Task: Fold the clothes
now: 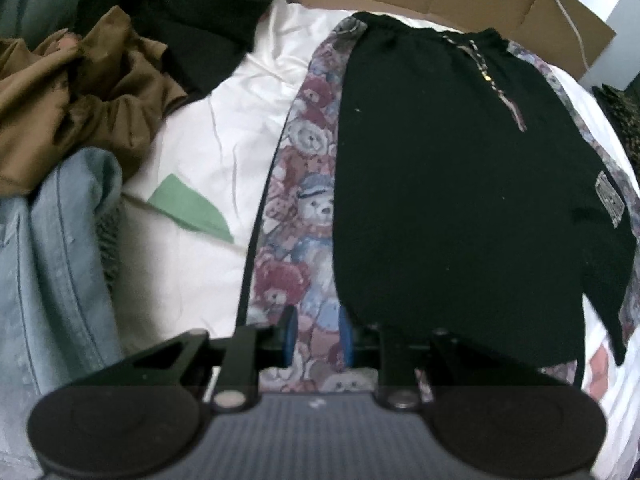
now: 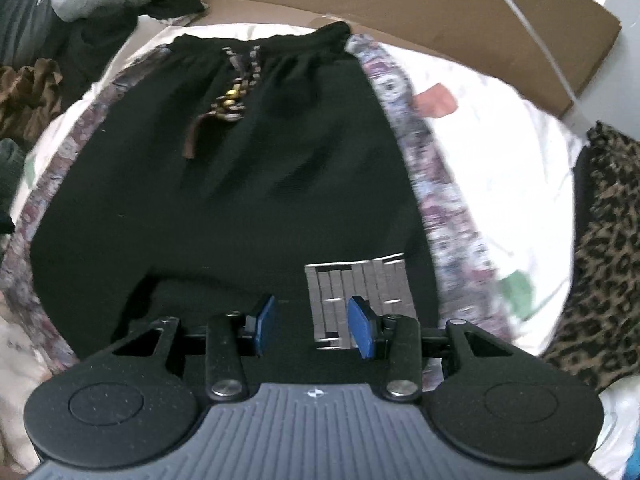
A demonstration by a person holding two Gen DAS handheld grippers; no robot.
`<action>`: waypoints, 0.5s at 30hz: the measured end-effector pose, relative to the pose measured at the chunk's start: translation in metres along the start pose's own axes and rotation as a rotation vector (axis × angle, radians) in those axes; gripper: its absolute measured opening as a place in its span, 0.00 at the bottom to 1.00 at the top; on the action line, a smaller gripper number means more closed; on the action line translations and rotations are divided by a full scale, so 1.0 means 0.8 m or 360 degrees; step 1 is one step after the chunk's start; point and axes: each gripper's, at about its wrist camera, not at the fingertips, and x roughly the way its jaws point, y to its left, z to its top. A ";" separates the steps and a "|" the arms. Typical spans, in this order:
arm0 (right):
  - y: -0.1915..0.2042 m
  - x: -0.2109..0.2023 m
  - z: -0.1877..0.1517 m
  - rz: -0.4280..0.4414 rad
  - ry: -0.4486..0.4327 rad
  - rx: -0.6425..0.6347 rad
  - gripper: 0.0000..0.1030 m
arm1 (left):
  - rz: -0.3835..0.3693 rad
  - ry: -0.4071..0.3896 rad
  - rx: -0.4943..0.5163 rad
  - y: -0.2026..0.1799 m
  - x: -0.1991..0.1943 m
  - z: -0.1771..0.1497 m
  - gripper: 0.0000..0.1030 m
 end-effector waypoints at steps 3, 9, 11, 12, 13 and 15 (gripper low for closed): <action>-0.030 0.000 0.000 -0.0033 -0.0026 0.0003 0.46 | 0.0042 -0.0014 0.0003 -0.004 0.001 0.011 0.22; -0.092 0.012 -0.001 -0.0028 -0.0216 0.0145 0.45 | 0.0165 -0.0029 -0.0076 0.001 0.004 0.035 0.22; -0.114 0.021 -0.002 -0.0018 -0.0311 0.0225 0.45 | 0.0202 -0.0035 -0.0095 0.003 0.005 0.048 0.22; -0.122 0.027 -0.002 -0.0037 -0.0346 0.0241 0.44 | 0.0217 -0.0040 -0.0110 0.004 0.006 0.055 0.22; -0.131 0.032 -0.003 -0.0054 -0.0399 0.0261 0.44 | 0.0230 -0.0045 -0.0115 0.004 0.006 0.061 0.22; -0.146 0.040 -0.003 -0.0058 -0.0470 0.0298 0.44 | 0.0251 -0.0056 -0.0104 0.001 0.006 0.074 0.22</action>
